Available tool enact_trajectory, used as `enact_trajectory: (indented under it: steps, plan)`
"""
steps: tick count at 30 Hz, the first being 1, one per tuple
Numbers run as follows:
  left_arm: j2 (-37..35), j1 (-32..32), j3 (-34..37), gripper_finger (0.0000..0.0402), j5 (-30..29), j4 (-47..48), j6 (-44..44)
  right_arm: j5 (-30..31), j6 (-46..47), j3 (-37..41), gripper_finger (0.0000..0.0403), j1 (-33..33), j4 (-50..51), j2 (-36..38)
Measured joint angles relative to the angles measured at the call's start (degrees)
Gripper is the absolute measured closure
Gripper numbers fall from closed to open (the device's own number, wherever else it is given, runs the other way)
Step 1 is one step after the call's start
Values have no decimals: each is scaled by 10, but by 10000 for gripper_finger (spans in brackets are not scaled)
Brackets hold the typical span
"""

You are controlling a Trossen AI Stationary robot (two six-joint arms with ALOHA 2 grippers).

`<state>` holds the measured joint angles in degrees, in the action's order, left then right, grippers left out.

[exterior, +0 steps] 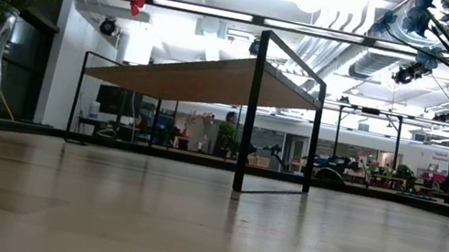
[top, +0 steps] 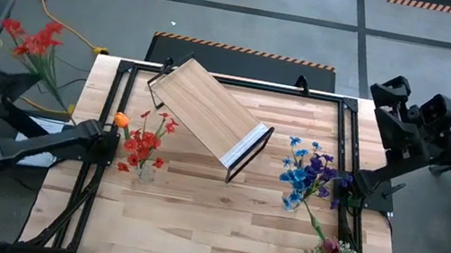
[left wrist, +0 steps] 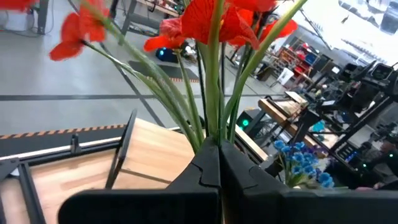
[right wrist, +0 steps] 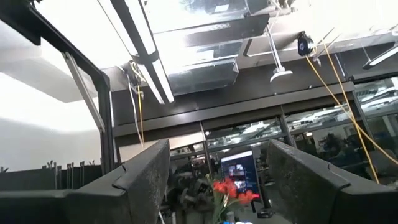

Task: Pick and place flowers into a vace then onto a shelf
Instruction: Put the red flower into the left transparent vase

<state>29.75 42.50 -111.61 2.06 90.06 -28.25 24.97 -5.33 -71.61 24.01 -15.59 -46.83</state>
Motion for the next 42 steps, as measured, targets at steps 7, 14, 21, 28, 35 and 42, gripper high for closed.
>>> enact_trajectory:
  steps: [7,14,21,28,35,42]
  plan:
    - [-27,106,39,378,107,-1,29,0,-12,0,142,0,-5,0]
    - [-38,226,102,378,238,0,87,0,-13,0,142,0,4,0]
    - [-53,336,121,378,367,-1,139,-1,-12,0,142,0,7,-1]
    - [-104,384,108,378,382,-1,189,-1,-12,0,142,0,7,-1]
    - [-174,427,137,378,379,0,185,-1,-26,0,142,0,7,0]
    - [-188,471,161,378,393,0,208,-5,-27,0,142,0,7,0]
